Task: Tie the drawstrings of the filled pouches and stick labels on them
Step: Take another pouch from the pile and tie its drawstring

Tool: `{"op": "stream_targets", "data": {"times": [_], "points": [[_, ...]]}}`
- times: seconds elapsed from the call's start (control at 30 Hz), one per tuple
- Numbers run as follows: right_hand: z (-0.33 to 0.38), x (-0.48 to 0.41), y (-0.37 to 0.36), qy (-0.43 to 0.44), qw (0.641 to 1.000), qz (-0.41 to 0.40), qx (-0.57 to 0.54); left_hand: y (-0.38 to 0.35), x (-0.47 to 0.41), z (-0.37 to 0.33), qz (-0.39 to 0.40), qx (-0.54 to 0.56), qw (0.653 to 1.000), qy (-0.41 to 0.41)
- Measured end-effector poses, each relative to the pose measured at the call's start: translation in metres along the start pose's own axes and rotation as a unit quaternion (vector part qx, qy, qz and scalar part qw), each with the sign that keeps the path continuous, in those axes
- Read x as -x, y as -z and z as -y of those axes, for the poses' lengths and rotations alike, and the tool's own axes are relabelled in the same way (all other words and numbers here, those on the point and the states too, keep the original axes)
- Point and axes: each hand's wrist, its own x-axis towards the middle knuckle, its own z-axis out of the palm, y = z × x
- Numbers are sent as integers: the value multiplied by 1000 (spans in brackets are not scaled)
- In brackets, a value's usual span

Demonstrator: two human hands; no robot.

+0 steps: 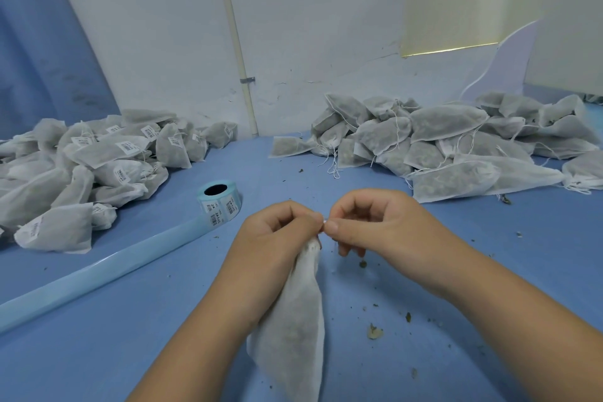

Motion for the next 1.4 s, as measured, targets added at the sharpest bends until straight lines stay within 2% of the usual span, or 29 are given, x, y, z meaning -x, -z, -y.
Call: {"op": "stream_targets", "data": {"times": [0.27, 0.53, 0.73, 0.97, 1.2, 1.4], "points": [[6, 3, -3, 10, 1000, -2, -27, 6, 0, -2, 45, -5, 999, -7], [3, 1, -1, 11, 1000, -9, 0, 13, -2, 2, 71, -64, 995, -21], [-1, 2, -4, 30, 999, -11, 44, 12, -2, 3, 34, -81, 996, -22], [-6, 2, -11, 98, 973, -62, 201, 6, 1, 4, 14, -154, 985, -69], [-9, 1, -9, 69, 979, -49, 183, 6, 1, 4, -28, -197, 974, -107], [-8, 1, -9, 63, 980, -69, 177, 6, 1, 5, -33, -169, 982, -80]]}}
